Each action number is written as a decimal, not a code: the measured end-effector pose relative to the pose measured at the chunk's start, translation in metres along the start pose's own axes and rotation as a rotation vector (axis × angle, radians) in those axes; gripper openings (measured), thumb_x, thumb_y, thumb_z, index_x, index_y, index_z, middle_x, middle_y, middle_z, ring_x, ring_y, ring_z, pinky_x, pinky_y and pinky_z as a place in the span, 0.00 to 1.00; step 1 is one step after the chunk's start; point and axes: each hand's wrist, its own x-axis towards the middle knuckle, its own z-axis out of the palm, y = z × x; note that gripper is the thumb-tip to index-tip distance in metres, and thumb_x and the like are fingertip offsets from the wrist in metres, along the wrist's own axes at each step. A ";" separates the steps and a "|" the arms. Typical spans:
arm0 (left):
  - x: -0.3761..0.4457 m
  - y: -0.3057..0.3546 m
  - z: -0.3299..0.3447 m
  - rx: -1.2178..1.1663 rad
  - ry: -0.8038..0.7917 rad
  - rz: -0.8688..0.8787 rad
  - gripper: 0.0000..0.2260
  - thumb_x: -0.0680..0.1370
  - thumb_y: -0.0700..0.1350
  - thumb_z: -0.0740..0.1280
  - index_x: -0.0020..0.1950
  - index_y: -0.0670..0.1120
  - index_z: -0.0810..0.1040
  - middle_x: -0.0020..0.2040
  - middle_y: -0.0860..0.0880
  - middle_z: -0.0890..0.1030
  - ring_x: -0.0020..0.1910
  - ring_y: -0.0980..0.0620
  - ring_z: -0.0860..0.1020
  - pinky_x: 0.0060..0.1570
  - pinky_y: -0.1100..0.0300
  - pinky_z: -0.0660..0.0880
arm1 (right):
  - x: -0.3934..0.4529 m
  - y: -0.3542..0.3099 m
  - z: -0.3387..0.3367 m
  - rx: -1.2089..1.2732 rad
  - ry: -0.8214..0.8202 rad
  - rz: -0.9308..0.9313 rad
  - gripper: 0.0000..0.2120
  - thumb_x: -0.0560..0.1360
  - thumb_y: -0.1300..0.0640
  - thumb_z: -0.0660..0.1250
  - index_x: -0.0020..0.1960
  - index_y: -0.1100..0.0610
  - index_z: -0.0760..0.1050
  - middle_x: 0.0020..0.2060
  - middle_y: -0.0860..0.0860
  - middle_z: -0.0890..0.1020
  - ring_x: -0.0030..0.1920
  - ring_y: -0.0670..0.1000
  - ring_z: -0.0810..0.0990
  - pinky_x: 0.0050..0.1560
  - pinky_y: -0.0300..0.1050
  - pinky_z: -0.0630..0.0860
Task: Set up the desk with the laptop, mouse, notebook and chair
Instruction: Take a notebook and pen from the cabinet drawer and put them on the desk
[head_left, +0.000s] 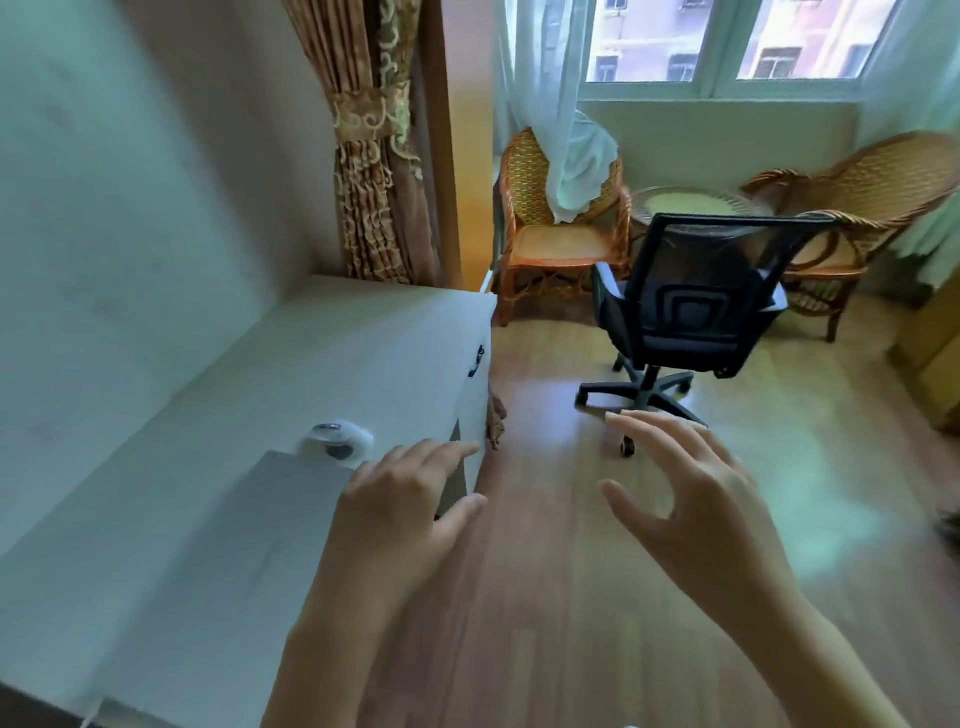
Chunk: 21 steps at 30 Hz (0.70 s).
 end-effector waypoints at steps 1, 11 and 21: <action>0.009 0.012 0.008 0.002 -0.008 0.024 0.19 0.68 0.55 0.75 0.57 0.55 0.79 0.49 0.58 0.83 0.45 0.54 0.81 0.42 0.60 0.71 | 0.000 0.013 -0.006 -0.012 0.010 0.016 0.25 0.67 0.47 0.67 0.63 0.50 0.75 0.59 0.47 0.79 0.62 0.52 0.75 0.58 0.58 0.74; 0.108 0.189 0.105 -0.043 -0.100 0.302 0.21 0.69 0.54 0.74 0.61 0.54 0.78 0.52 0.56 0.83 0.48 0.53 0.82 0.43 0.56 0.75 | 0.004 0.197 -0.089 -0.099 0.081 0.199 0.24 0.68 0.47 0.66 0.64 0.48 0.73 0.60 0.45 0.78 0.61 0.51 0.74 0.56 0.56 0.73; 0.182 0.337 0.182 -0.097 -0.208 0.475 0.20 0.73 0.56 0.69 0.64 0.54 0.76 0.57 0.56 0.81 0.54 0.52 0.79 0.50 0.54 0.75 | 0.008 0.344 -0.158 -0.148 0.139 0.352 0.23 0.68 0.47 0.67 0.62 0.49 0.75 0.59 0.46 0.78 0.60 0.51 0.75 0.57 0.57 0.73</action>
